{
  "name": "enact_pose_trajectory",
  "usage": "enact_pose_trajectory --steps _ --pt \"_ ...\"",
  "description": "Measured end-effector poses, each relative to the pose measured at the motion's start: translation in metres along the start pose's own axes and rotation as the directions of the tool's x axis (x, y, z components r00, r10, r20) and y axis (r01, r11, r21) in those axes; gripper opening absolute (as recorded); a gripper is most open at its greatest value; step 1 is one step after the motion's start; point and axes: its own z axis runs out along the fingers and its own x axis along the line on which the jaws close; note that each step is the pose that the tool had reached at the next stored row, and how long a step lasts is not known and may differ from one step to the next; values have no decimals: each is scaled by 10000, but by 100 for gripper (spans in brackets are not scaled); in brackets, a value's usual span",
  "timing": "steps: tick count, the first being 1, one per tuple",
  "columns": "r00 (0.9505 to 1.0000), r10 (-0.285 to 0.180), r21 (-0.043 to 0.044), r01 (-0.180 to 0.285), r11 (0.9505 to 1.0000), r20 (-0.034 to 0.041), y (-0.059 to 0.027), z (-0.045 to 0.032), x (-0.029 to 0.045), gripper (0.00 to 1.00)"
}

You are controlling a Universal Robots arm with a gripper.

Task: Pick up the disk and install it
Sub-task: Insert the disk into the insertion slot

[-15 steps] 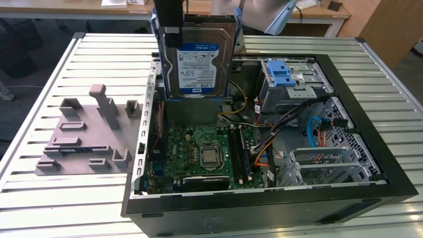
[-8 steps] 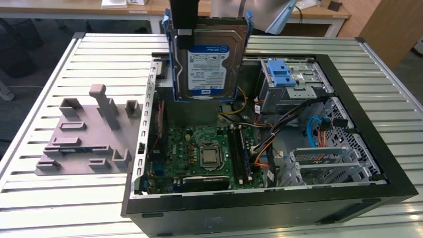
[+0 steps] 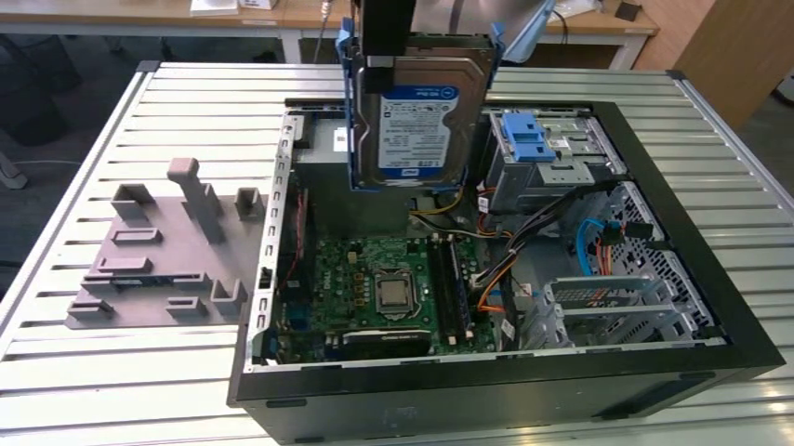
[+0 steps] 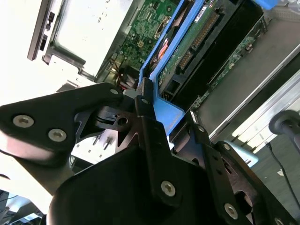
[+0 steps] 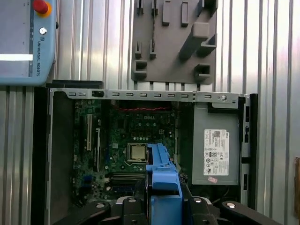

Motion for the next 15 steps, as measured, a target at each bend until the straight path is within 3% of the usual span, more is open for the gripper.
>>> enact_pose_trajectory --steps 7,15 --pt "10000 6 1 -6 10000 1 -111 2 5 36" --pt "10000 24 1 -24 10000 0 -180 3 49 36"
